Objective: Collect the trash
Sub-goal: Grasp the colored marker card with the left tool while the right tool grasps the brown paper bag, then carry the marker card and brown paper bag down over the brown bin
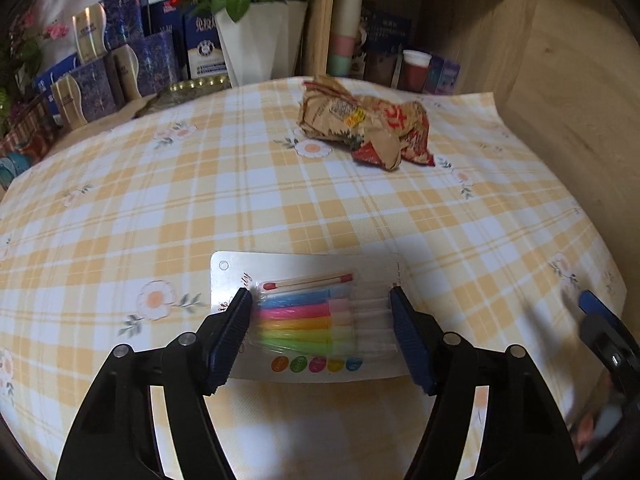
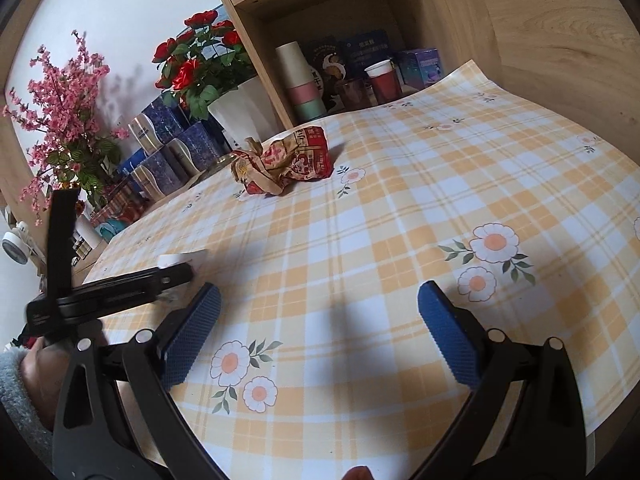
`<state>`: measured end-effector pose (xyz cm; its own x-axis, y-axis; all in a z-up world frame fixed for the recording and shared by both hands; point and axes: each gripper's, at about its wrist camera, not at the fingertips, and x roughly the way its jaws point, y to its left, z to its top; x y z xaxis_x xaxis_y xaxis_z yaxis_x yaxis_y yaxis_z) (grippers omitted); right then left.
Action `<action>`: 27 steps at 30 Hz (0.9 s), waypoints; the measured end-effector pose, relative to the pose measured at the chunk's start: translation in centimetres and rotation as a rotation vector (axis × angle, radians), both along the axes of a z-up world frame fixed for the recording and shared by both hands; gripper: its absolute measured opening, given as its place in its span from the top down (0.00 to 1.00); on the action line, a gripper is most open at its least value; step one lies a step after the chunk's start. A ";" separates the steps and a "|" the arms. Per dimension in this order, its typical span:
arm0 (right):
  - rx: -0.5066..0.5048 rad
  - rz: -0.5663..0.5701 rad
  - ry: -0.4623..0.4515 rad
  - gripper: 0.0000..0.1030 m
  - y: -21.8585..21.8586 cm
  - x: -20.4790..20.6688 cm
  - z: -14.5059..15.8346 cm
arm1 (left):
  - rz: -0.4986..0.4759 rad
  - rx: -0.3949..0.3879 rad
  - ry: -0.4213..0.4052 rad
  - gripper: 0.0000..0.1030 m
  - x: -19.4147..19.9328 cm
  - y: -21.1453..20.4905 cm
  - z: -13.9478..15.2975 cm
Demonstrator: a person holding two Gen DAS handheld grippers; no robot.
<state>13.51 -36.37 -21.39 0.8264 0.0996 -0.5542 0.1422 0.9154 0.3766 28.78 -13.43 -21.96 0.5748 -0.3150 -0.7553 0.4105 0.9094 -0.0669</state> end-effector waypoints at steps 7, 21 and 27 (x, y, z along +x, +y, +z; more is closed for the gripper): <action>-0.090 0.122 -0.012 0.06 0.9 2.6 3.2 | -0.026 -0.046 -0.043 0.34 -3.6 4.1 2.7; -0.753 0.307 0.173 0.06 10.5 24.1 2.5 | 0.124 -0.165 -0.055 0.34 -5.2 12.5 4.3; -0.820 0.232 0.319 0.20 10.9 28.8 -0.6 | 0.169 -0.201 -0.056 0.34 -6.1 14.5 4.0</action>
<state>42.34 -25.48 -21.95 0.6303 -0.2817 -0.7234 -0.0931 0.8977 -0.4307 22.69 1.03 -17.94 0.6706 -0.3514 -0.6533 0.2624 0.9361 -0.2342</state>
